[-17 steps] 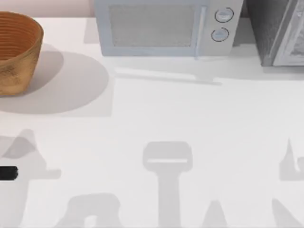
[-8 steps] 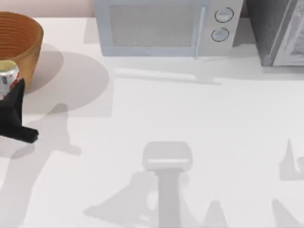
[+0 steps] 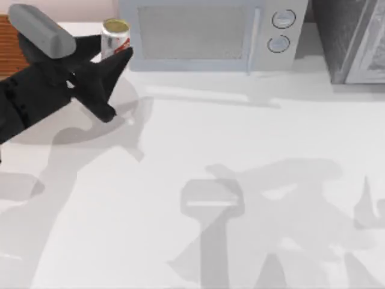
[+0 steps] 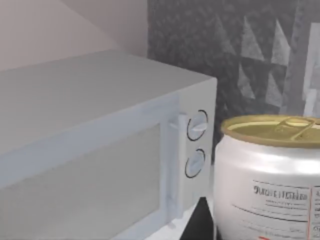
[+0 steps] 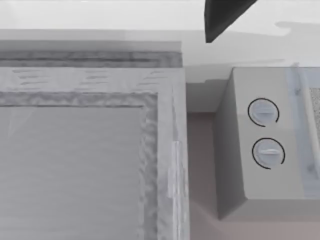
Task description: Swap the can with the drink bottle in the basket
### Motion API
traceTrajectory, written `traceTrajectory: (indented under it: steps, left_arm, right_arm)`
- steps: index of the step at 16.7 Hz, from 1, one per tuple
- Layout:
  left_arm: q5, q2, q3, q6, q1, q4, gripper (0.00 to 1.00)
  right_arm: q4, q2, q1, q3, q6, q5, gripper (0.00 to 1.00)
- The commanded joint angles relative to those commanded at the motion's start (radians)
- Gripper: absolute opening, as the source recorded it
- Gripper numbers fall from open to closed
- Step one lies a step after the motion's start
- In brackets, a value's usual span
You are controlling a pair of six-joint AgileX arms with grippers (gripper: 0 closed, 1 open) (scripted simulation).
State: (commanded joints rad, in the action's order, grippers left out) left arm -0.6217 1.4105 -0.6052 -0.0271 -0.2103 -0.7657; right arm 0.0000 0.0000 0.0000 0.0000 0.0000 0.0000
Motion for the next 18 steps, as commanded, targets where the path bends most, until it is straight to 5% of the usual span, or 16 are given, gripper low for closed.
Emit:
traceTrajectory:
  steps: [11,18]
  left_arm:
    - [-0.481,0.899,-0.424,-0.001,-0.153,-0.492,0.00]
    - [-0.602,1.120,-0.529,0.001,-0.186,-0.607,0.00]
  right_arm:
    - [0.000,0.000,0.000,0.000,0.000,0.000,1.00]
    - [0.000,0.000,0.000,0.000,0.000,0.000,1.00]
